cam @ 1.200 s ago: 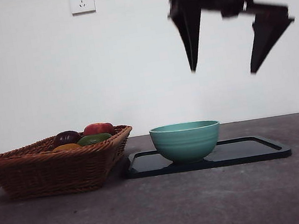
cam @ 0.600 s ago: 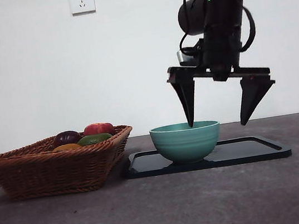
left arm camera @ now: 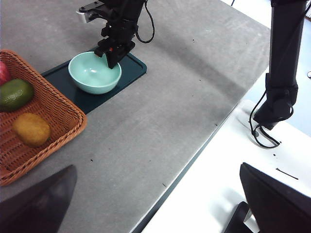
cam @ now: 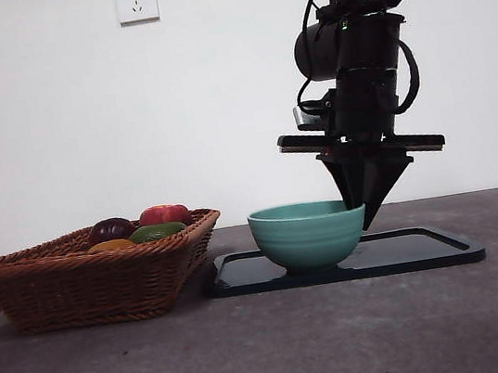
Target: Pick up the wifruite, put it on the bowl, pick up the plate, put it on desk
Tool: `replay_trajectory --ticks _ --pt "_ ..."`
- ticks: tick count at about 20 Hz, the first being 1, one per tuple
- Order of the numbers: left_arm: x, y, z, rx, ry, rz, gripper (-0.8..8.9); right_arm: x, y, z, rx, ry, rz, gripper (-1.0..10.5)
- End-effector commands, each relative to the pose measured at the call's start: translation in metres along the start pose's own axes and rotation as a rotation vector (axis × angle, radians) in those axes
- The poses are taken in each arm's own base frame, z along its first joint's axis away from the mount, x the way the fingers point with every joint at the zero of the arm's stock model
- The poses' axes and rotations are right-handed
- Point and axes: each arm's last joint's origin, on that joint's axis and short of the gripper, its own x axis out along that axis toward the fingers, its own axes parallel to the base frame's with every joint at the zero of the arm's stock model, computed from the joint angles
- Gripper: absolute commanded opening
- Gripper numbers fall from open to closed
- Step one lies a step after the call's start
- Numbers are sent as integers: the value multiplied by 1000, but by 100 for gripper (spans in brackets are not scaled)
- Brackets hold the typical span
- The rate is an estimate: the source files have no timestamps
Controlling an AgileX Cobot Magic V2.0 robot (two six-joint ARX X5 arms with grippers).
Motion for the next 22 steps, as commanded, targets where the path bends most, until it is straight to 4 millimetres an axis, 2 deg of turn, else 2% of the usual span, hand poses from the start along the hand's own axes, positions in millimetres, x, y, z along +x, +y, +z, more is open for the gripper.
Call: replay_trajectory --ticks 1,4,9,12,15,18,22 --pt "-4 -2 3 31 -20 -6 562 2 3 5 -14 -7 1 10" --pt "-4 -2 3 31 -20 -6 562 -13 4 3 -23 -30 8 10" --pt "-4 -2 3 31 -21 -6 562 -61 5 -14 -88 -36 4 10" --pt "-4 -2 3 31 -21 -6 562 -90 8 -32 -128 -19 5 10" --pt "-4 -2 3 31 -21 -6 562 -113 21 -53 -183 -11 14 10" --pt "-4 -2 3 33 -23 -6 562 -120 31 -72 -228 -4 26 10" --pt "-4 -2 4 35 -28 -5 562 -105 42 -105 -289 35 38 10"
